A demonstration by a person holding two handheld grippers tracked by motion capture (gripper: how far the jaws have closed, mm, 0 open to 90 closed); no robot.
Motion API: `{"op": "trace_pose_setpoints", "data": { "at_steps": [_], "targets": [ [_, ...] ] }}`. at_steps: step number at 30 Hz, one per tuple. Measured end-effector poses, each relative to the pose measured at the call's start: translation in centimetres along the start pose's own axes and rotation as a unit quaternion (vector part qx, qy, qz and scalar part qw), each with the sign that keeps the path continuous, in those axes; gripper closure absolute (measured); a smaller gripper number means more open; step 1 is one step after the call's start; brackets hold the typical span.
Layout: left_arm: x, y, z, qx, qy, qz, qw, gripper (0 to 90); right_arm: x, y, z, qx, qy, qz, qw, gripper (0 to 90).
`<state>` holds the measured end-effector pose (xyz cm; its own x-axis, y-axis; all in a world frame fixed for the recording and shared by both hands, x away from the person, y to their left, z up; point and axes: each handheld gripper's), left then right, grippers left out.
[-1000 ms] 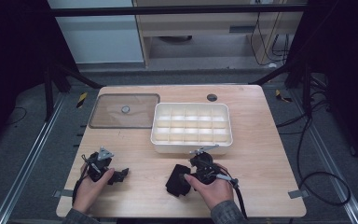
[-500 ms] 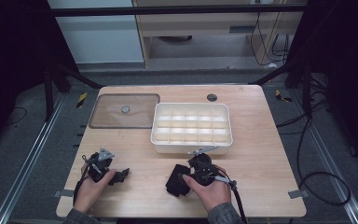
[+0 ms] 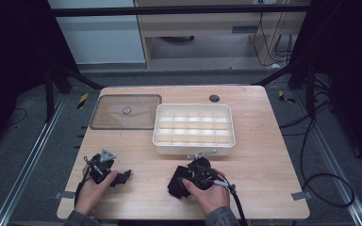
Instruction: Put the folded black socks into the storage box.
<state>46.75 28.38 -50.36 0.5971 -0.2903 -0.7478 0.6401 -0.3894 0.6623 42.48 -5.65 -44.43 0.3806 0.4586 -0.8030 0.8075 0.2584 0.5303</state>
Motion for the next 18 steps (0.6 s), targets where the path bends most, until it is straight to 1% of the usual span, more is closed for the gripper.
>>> {"op": "trace_pose_setpoints", "data": {
  "at_steps": [4, 8, 12, 18],
  "targets": [
    [0.0, 0.0, 0.1, 0.001, 0.000, 0.001, 1.0000, 0.0, 0.4, -0.1, -0.1, -0.002, -0.008, -0.003, 1.0000, 35.5],
    [0.0, 0.0, 0.1, 0.001, 0.000, 0.001, 1.0000, 0.0, 1.1, -0.4, 0.0, 0.000, -0.010, -0.010, 0.9999, 36.7],
    [0.1, 0.1, 0.1, 0.000, -0.001, 0.003, 1.0000, 0.0, 1.5, -0.7, 0.2, 0.007, -0.004, -0.013, 0.9999, 37.6],
    [0.1, 0.1, 0.2, 0.002, -0.003, 0.002, 1.0000, 0.0, 1.9, -0.9, 0.3, 0.014, 0.000, -0.020, 0.9997, 39.0]
  ]
}}
Point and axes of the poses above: each handheld gripper's, and its own axes: x roughly forward along the jaws, y roughly out of its top, z roughly to its right, and after that the axes turned 2 degrees about y, right-handed
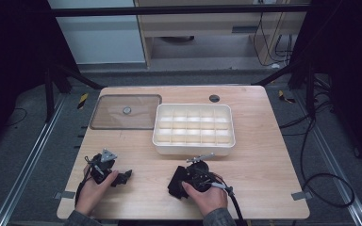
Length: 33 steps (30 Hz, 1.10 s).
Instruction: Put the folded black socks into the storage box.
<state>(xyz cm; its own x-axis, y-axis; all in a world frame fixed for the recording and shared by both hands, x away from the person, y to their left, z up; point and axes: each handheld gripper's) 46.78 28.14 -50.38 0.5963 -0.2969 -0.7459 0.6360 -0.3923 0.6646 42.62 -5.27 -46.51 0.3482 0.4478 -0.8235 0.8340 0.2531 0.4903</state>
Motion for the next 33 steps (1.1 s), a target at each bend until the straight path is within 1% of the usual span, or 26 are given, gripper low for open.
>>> {"op": "trace_pose_setpoints", "data": {
  "at_steps": [6, 13, 17, 21, 24, 29, 31, 33],
  "targets": [
    [0.0, 0.0, 0.0, 0.002, 0.001, 0.000, 1.0000, 0.0, 0.4, 0.0, 0.1, 0.004, 0.003, -0.002, 1.0000, 39.1],
    [0.0, 0.0, 0.0, 0.002, 0.001, 0.001, 1.0000, 0.0, 0.8, -0.3, 0.4, 0.014, 0.017, -0.002, 0.9997, 39.7],
    [0.1, 0.0, 0.0, 0.002, 0.002, 0.001, 1.0000, 0.0, 0.9, -0.4, 0.2, 0.011, 0.023, 0.000, 0.9997, 44.8],
    [0.1, 0.0, 0.0, 0.003, 0.001, 0.002, 1.0000, 0.0, 1.1, -0.4, 0.1, 0.005, 0.034, 0.002, 0.9994, 49.0],
    [0.1, 0.1, 0.1, 0.003, -0.001, 0.003, 1.0000, 0.0, 1.1, -0.4, 0.2, 0.002, 0.046, 0.000, 0.9989, 55.6],
    [0.2, 0.1, 0.1, 0.003, -0.002, 0.005, 1.0000, 0.0, 1.0, -0.2, 0.6, -0.004, 0.068, -0.003, 0.9977, 66.6],
    [0.2, 0.1, 0.1, 0.003, -0.002, 0.005, 1.0000, 0.0, 0.9, -0.2, 0.7, -0.008, 0.076, -0.004, 0.9970, 69.1],
    [0.2, 0.1, 0.1, 0.003, -0.002, 0.005, 1.0000, 0.0, 0.9, -0.2, 0.8, -0.011, 0.079, -0.005, 0.9968, 70.9]
  ]
}}
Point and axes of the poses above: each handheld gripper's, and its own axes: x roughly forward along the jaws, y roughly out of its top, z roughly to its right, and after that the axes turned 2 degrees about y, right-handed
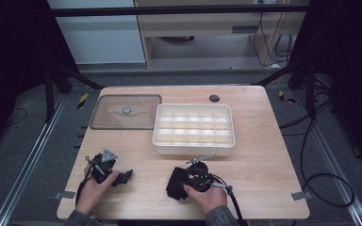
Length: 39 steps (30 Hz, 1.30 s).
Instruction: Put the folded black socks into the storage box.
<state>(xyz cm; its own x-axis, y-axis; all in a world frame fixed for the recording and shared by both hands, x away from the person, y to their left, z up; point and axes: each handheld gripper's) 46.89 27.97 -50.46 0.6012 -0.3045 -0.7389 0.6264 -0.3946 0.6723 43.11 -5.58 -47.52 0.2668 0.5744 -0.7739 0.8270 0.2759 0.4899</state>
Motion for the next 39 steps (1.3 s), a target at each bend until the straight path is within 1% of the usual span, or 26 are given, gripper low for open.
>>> {"op": "trace_pose_setpoints", "data": {
  "at_steps": [3, 4, 8, 12, 13, 14, 18, 20, 26, 27, 29, 32, 35, 39],
  "targets": [
    [0.0, 0.0, 0.0, 0.000, 0.000, 0.000, 1.0000, 0.0, -0.2, 0.0, -0.1, -0.004, 0.001, 0.004, 1.0000, 72.2],
    [0.0, 0.0, 0.0, 0.000, 0.000, 0.000, 1.0000, 0.0, -0.3, 0.0, -0.1, -0.012, 0.001, 0.006, 0.9999, 72.4],
    [0.0, 0.0, 0.0, 0.000, -0.001, 0.000, 1.0000, 0.0, -1.1, 0.1, -0.2, -0.019, -0.009, 0.007, 0.9997, 72.5],
    [0.0, 0.0, 0.0, 0.000, -0.001, 0.001, 1.0000, 0.0, -2.4, 0.4, 0.1, -0.027, -0.021, 0.012, 0.9994, 72.5],
    [0.0, 0.0, 0.0, 0.000, 0.000, 0.001, 1.0000, 0.0, -2.9, 0.6, 0.1, -0.028, -0.025, 0.014, 0.9992, 72.5],
    [0.0, 0.0, 0.0, 0.000, -0.001, 0.001, 1.0000, 0.0, -3.3, 0.7, 0.2, -0.034, -0.030, 0.016, 0.9988, 72.5],
    [0.0, 0.0, 0.0, 0.000, -0.001, 0.001, 1.0000, 0.0, -5.3, 1.1, 0.7, -0.042, -0.049, 0.023, 0.9976, 72.5],
    [0.0, 0.0, 0.0, 0.000, -0.001, 0.001, 1.0000, 0.0, -6.7, 1.4, 1.4, -0.044, -0.066, 0.028, 0.9965, 72.5],
    [0.0, -0.1, 0.0, 0.000, -0.001, 0.002, 1.0000, 0.0, -10.5, 2.4, 3.3, -0.040, -0.100, 0.036, 0.9935, 72.4],
    [0.0, -0.1, 0.0, 0.000, 0.000, 0.003, 1.0000, 0.0, -11.3, 2.6, 3.7, -0.041, -0.112, 0.037, 0.9922, 72.4],
    [0.0, -0.1, 0.0, 0.000, 0.000, 0.003, 1.0000, 0.0, -12.7, 3.1, 4.3, -0.045, -0.127, 0.039, 0.9901, 72.3],
    [0.0, -0.1, 0.1, -0.003, 0.000, 0.005, 1.0000, 0.0, -14.4, 3.7, 5.1, -0.043, -0.144, 0.045, 0.9876, 72.3],
    [-0.1, -0.2, 0.1, -0.002, 0.001, 0.005, 1.0000, 0.0, -15.7, 4.3, 5.8, -0.039, -0.149, 0.048, 0.9869, 72.3],
    [-0.1, -0.2, 0.2, -0.001, 0.000, 0.005, 1.0000, 0.0, -17.1, 5.5, 6.6, -0.042, -0.158, 0.051, 0.9852, 72.2]
  ]
}}
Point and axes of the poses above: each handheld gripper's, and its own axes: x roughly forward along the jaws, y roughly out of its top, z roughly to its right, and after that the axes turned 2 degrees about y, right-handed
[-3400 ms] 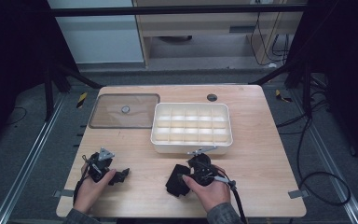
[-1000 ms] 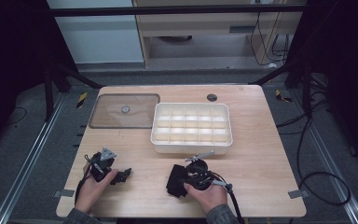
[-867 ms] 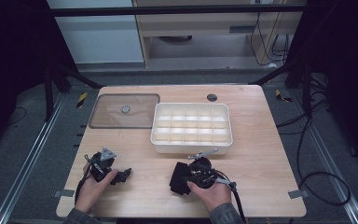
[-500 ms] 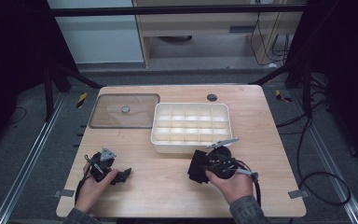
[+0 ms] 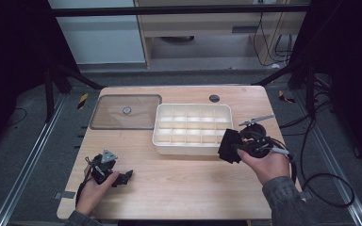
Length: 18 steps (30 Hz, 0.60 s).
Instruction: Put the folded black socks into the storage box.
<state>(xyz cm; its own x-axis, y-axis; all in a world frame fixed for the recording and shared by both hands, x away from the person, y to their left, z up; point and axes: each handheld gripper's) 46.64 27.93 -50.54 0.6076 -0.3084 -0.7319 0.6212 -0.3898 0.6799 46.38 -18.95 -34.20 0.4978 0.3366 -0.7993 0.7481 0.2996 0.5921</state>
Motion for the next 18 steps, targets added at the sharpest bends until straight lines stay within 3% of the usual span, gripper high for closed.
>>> {"op": "trace_pose_setpoints", "data": {
  "at_steps": [7, 12, 18],
  "targets": [
    [0.0, -0.1, 0.1, -0.003, 0.000, 0.007, 1.0000, 0.0, -1.1, 1.5, 1.3, -0.001, -0.013, 0.001, 0.9999, 72.1],
    [0.0, -0.3, 0.0, -0.002, -0.001, 0.009, 1.0000, 0.0, -0.5, 2.0, 1.4, 0.003, -0.002, 0.004, 1.0000, 72.1],
    [0.1, -0.1, 0.0, 0.002, -0.006, 0.011, 0.9999, 0.0, 0.1, 2.3, 1.8, 0.007, -0.013, 0.009, 0.9998, 72.2]
  ]
}}
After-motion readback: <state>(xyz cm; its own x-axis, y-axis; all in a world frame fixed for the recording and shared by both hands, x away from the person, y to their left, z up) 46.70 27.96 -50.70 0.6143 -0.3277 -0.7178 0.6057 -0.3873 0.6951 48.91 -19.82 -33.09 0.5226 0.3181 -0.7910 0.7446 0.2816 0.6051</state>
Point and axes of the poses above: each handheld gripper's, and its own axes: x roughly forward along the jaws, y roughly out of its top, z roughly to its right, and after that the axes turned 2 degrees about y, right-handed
